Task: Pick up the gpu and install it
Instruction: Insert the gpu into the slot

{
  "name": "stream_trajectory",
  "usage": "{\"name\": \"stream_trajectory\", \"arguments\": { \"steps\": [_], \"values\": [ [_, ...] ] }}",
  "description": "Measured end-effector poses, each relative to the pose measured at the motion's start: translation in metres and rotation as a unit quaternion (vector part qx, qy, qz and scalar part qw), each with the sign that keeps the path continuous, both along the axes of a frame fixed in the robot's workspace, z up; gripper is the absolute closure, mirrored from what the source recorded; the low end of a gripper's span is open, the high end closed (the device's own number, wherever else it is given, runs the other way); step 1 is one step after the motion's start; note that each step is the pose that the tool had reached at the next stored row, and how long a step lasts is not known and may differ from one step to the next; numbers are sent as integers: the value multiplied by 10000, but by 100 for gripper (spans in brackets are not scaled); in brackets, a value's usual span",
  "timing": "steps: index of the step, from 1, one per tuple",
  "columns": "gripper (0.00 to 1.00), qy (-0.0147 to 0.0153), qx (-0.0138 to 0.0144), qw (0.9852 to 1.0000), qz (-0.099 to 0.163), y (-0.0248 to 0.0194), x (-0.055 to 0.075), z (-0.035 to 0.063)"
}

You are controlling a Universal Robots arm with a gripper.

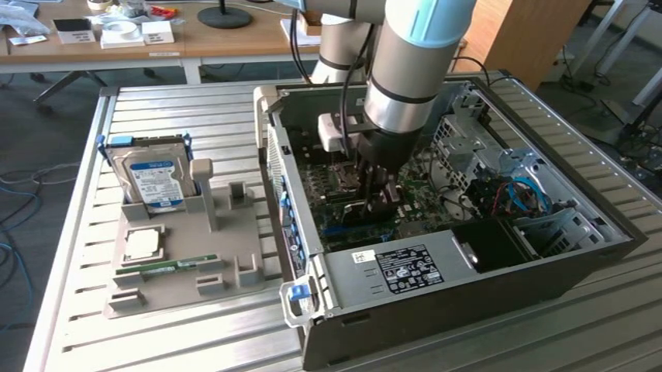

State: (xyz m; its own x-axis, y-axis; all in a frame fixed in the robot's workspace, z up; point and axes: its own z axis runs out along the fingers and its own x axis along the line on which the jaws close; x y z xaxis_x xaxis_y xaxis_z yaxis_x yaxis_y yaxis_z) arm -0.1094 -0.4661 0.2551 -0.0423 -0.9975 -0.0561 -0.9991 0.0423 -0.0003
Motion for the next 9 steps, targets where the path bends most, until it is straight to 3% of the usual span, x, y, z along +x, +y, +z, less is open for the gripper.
{"name": "stream_trajectory", "arguments": {
  "steps": [9],
  "values": [
    [60,0,-1,10000,0,0,0,1]
  ]
}}
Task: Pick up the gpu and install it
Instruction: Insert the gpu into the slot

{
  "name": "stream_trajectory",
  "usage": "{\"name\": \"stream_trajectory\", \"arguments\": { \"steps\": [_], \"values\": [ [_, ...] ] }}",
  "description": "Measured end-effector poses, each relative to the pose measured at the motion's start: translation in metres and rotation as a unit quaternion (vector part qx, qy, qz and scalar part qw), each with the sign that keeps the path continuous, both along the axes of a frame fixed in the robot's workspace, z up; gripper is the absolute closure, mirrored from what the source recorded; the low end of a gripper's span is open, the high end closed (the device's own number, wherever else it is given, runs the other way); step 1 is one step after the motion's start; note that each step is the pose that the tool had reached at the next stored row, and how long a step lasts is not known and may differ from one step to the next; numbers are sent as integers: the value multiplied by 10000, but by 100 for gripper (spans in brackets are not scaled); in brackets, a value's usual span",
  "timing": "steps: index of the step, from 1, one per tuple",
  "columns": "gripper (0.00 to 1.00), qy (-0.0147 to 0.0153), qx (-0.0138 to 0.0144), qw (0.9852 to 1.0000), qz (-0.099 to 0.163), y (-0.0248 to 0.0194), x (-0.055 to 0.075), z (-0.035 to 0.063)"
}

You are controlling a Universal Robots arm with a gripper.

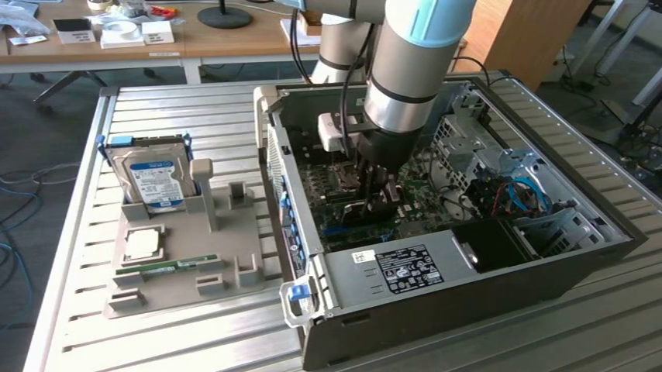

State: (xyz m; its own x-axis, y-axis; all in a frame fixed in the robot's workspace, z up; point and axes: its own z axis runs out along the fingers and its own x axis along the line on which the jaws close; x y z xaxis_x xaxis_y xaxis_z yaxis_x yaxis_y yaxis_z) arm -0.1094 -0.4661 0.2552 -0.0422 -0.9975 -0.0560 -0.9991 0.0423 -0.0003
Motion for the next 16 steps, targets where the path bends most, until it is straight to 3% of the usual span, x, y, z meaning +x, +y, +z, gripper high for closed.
{"name": "stream_trajectory", "arguments": {
  "steps": [2,5,16],
  "values": [
    [61,0,0,10000,0,0,0,0],
    [73,0,-1,10000,0,0,0,1],
    [74,0,0,10000,0,0,0,0]
  ]
}}
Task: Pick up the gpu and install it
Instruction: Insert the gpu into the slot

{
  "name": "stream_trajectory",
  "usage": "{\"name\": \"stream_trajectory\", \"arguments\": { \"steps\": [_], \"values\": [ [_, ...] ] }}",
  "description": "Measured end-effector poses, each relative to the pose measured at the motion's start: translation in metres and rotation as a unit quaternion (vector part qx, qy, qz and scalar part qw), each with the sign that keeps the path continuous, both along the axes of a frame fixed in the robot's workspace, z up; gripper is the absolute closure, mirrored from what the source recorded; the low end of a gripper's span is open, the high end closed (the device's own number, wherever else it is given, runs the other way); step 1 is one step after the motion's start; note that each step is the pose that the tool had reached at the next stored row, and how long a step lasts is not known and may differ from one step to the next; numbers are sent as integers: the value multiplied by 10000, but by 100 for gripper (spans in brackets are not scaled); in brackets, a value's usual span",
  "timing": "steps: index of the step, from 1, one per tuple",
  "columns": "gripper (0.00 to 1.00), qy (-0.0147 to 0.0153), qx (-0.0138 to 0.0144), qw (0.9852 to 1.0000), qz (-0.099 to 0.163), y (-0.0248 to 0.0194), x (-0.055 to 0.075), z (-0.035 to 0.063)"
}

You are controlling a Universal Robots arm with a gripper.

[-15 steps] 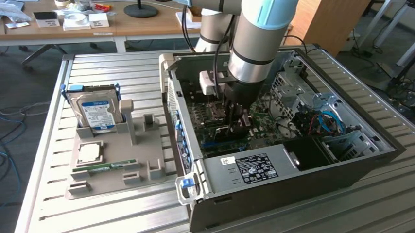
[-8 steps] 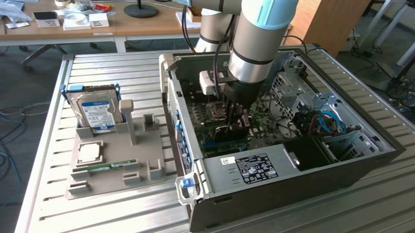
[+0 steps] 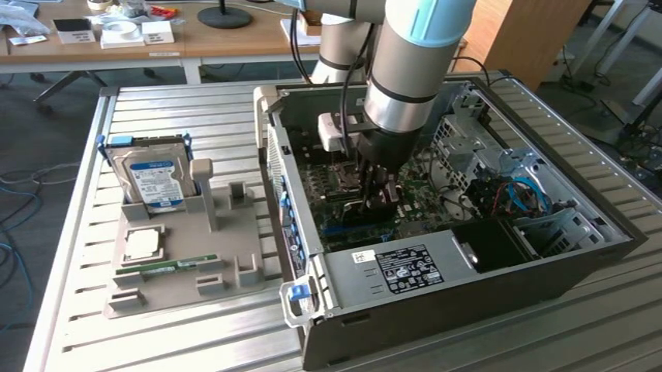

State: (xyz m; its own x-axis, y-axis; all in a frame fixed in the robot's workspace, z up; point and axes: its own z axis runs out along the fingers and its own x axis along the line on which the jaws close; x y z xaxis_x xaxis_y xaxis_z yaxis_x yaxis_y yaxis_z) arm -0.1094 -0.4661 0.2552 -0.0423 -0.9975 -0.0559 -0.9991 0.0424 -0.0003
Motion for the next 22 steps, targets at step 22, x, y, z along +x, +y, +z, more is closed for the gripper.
{"name": "stream_trajectory", "arguments": {
  "steps": [22],
  "values": [
    [74,0,0,10000,1,0,-35,-45]
  ]
}}
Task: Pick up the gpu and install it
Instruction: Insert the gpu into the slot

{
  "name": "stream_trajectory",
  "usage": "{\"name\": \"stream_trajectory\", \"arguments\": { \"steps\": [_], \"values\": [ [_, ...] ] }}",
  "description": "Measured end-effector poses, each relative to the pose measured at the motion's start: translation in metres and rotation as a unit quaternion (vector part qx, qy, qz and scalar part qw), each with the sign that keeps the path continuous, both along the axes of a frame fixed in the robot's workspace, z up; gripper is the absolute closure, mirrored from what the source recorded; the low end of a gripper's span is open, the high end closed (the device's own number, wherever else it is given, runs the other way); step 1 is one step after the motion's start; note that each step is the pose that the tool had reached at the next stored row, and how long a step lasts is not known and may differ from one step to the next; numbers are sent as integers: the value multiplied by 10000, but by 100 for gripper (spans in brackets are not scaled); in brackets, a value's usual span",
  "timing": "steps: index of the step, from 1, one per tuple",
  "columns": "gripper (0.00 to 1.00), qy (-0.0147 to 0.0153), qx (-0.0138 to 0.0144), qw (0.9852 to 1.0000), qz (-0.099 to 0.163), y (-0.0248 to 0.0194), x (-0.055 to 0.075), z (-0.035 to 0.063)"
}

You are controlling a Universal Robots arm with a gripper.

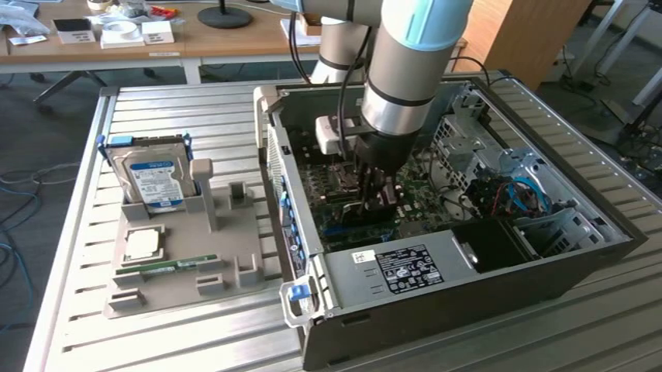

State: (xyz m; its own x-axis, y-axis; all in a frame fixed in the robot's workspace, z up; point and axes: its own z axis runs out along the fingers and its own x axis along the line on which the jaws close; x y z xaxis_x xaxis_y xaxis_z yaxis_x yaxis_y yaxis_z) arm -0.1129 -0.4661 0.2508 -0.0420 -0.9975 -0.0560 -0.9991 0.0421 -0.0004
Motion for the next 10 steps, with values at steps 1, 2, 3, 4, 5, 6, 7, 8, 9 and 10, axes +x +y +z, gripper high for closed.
{"name": "stream_trajectory", "arguments": {
  "steps": [1,2,3,4,5,6,7,8,9,10],
  "values": [
    [74,1,-1,10000,0,0,-2,-4],
    [74,2,-2,10000,-1,-1,-3,-7],
    [74,1,-2,10000,-1,-1,-3,-8],
    [74,1,-2,10000,-1,0,-3,-8],
    [74,1,-1,10000,-1,0,-3,-9],
    [74,1,-1,10000,-1,0,-3,-9],
    [74,1,0,10000,-1,0,-3,-10],
    [74,1,0,10000,-1,0,-3,-9],
    [74,1,0,10000,-1,0,-3,-9],
    [74,1,9,10000,-4,2,-6,-15]
  ]
}}
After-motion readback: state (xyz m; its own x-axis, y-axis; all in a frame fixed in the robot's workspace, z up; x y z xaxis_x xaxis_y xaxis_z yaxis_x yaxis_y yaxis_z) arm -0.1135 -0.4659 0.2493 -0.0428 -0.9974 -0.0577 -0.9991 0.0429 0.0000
